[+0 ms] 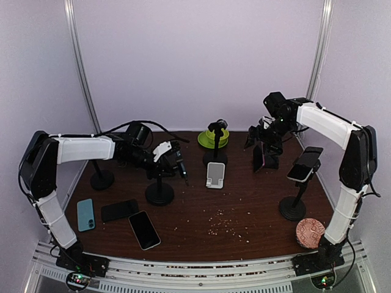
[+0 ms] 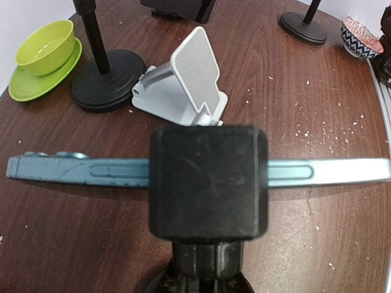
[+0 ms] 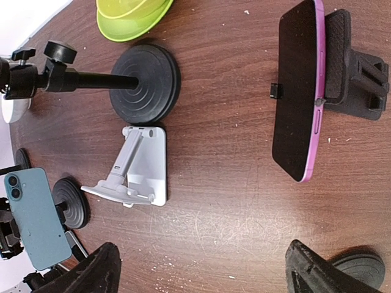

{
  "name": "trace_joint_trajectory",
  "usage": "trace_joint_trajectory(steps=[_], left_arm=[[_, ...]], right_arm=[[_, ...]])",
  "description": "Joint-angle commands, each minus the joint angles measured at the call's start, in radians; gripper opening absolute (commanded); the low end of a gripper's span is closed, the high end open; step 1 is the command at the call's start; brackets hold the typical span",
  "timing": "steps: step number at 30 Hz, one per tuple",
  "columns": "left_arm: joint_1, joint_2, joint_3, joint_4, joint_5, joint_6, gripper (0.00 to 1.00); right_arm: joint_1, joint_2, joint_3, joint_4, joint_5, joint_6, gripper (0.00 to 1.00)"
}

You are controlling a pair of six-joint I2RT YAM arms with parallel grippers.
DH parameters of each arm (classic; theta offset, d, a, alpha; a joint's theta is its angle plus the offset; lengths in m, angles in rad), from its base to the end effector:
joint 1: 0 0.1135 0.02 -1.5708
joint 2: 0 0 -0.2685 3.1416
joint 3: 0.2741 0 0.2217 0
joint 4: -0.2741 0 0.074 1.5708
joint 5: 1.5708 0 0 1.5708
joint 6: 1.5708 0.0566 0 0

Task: Remove the phone from the phone stand
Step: Pick up the phone stand with the phone from the center of the board, then pass from the left arm to the right

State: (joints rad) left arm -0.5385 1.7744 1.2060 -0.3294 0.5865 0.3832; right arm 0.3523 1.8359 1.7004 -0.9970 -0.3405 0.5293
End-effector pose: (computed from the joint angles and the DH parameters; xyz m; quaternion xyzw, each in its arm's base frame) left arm 0.2947 -0.2125 0.2174 0.4873 0.7669 -0.2966 0.2940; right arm 0.3351 0.1433 0.2879 0.0483 0.9615 0.2410 0.1232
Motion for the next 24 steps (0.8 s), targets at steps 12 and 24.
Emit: trace_joint_trajectory(steps=[12, 24], left_arm=[[-0.005, -0.159, 0.027, 0.043, -0.032, -0.294, 0.00], [-0.019, -0.239, 0.049, 0.008, -0.039, -0.409, 0.00]], right_arm=[[0.038, -0.123, -0.028, 0.103, -0.010, -0.019, 0.94], [0.118, -0.304, -0.182, 0.197, 0.066, -0.063, 0.94]])
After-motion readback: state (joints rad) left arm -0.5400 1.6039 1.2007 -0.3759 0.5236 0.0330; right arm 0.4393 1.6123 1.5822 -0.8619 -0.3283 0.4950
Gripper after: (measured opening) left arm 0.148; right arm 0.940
